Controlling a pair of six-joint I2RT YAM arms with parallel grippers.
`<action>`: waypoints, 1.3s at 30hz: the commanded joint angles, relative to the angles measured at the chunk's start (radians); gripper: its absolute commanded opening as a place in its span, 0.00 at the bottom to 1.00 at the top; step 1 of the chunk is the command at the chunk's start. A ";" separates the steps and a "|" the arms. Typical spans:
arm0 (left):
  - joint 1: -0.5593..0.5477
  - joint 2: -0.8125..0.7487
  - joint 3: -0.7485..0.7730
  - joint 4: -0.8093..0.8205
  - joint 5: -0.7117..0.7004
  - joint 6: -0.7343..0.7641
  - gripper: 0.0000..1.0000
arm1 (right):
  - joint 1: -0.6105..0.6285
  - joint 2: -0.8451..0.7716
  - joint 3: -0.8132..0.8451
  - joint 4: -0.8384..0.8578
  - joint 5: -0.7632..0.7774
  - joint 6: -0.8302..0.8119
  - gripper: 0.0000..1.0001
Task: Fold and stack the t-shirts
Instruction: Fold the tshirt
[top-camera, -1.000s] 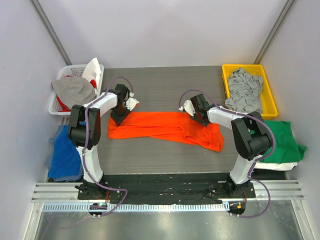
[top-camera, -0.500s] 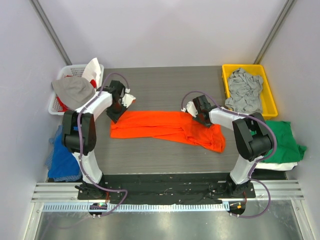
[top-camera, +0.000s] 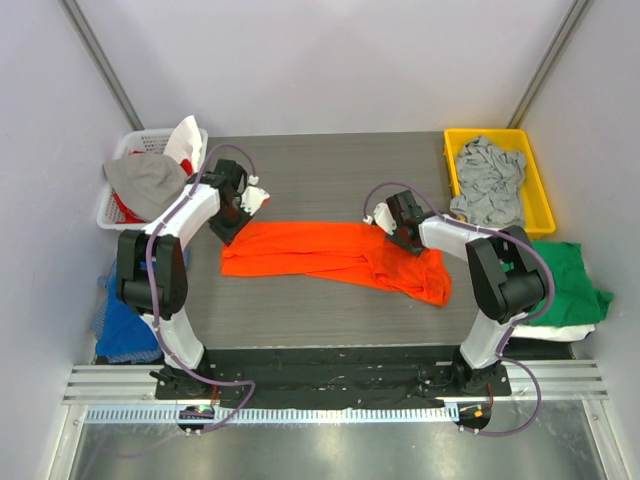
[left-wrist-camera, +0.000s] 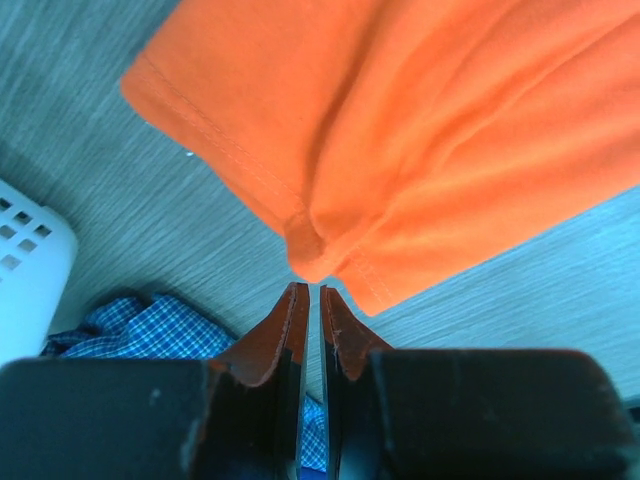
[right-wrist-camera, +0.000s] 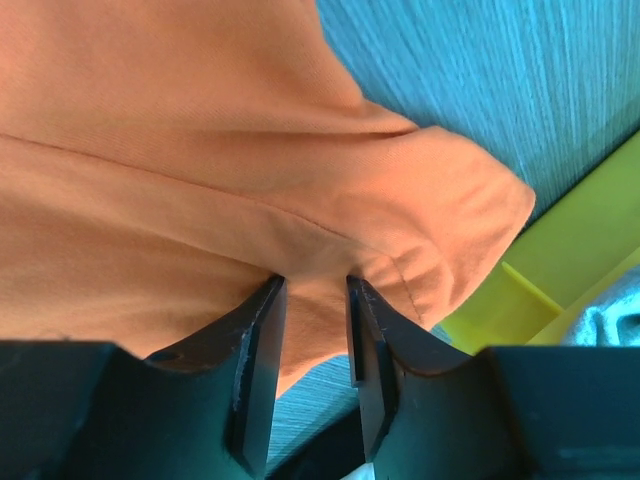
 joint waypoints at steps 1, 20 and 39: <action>0.005 -0.017 0.004 -0.036 0.072 0.019 0.15 | -0.009 -0.027 -0.037 -0.049 -0.010 0.012 0.44; 0.025 0.049 -0.031 0.031 0.093 0.088 0.36 | -0.009 -0.027 -0.051 -0.044 -0.007 0.018 0.49; 0.051 0.088 -0.017 0.014 0.139 0.105 0.34 | -0.009 -0.022 -0.068 -0.030 0.001 0.018 0.49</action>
